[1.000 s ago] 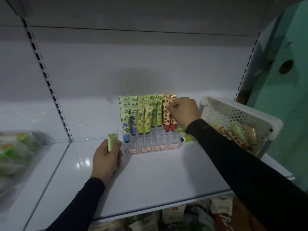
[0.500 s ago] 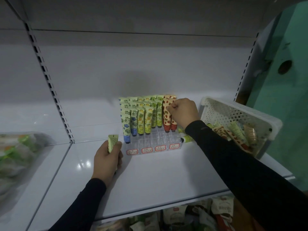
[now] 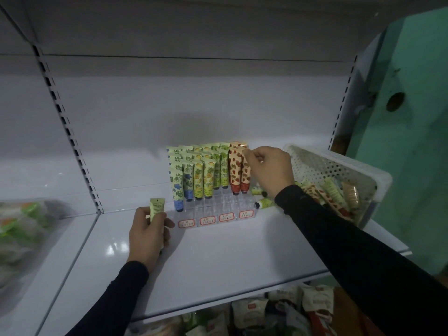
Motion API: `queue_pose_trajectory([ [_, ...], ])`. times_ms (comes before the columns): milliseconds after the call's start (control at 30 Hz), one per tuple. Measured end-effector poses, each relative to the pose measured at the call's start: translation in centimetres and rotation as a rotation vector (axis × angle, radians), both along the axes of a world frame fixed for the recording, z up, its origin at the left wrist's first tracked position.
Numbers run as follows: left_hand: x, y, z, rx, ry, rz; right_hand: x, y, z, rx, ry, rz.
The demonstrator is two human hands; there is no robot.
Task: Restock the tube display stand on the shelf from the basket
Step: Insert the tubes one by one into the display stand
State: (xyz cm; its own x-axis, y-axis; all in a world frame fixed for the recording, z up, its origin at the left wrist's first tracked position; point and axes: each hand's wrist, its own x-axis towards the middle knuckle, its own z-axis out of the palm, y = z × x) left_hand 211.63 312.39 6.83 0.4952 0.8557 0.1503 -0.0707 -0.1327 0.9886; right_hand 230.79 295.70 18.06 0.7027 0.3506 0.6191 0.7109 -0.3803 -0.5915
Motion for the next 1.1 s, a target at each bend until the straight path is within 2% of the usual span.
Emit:
queue_pose_trajectory([
  [133, -0.2, -1.4, 1.0, 0.098, 0.029, -0.122, -1.1, -1.8, -1.4, -0.03, 0.12, 0.134],
  [333, 1.2, -5.2, 3.9, 0.181, 0.053, -0.414, -3.2, -3.2, -2.8, -0.096, 0.429, 0.414],
  [467, 2.6, -7.6, 5.0, 0.12, 0.02, -0.542, -3.8, -3.8, -2.7, -0.085, 0.536, 0.501],
  [567, 3.4, -8.6, 5.4, 0.065, 0.002, -0.595, -3.5, -4.4, -2.6, -0.056, 0.538, 0.523],
  [833, 4.6, -9.0, 4.1, -0.057, 0.022, -0.607, -2.0, -5.4, -2.7, 0.187, 0.57, 0.35],
  [933, 4.8, -9.0, 4.0, -0.09, -0.01, -0.571, -1.8, -5.5, -2.6, 0.234, 0.647, 0.375],
  [1100, 5.0, -8.8, 4.2, -0.417, -0.157, -0.702, -2.0, -5.8, -1.9, 0.167, 0.681, 0.451],
])
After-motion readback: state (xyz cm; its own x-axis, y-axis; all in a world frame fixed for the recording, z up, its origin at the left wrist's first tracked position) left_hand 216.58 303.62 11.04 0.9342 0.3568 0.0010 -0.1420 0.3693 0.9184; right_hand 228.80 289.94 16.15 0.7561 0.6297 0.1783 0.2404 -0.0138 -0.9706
